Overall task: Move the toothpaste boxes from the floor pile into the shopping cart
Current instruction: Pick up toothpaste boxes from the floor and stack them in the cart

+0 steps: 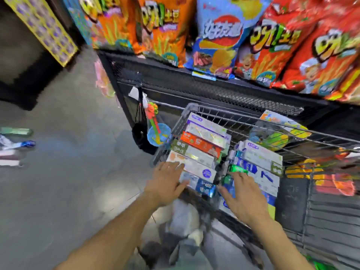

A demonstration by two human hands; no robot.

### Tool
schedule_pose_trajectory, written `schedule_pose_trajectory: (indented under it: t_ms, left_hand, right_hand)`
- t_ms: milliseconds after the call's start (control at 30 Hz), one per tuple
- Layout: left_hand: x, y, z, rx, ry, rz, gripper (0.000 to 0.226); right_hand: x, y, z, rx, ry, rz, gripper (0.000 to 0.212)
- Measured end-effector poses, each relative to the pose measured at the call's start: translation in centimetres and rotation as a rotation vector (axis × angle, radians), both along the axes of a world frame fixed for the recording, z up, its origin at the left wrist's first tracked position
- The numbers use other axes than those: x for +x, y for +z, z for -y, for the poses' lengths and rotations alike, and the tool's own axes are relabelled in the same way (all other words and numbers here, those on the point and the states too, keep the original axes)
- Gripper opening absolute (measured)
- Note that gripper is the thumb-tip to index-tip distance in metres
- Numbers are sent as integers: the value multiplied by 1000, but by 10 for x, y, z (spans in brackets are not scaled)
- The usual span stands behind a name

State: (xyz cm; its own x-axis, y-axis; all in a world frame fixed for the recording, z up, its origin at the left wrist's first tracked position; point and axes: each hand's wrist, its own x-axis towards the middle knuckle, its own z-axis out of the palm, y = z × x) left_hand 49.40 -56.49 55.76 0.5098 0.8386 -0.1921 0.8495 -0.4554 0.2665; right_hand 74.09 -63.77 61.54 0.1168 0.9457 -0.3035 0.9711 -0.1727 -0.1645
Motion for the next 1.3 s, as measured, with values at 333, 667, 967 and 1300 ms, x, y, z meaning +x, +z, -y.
schedule_pose_trajectory:
  t_ms: [333,667,967,1300]
  left_hand:
    - [-359,105,52,206,583,-146,71]
    - [-572,110,133,105,1180,-229,87]
    - [-693,78,102,-31,1500,-203,86]
    - [-828,62,59,-185,1653,-220,104]
  right_hand:
    - [-326,61,-98,194,554,-35,75]
    - [-612,72,-142,144,1068,-18,93]
    - [-809,40,-235,72,1362,9,69]
    - [-1002,12,-284,-73,1497,-16,69]
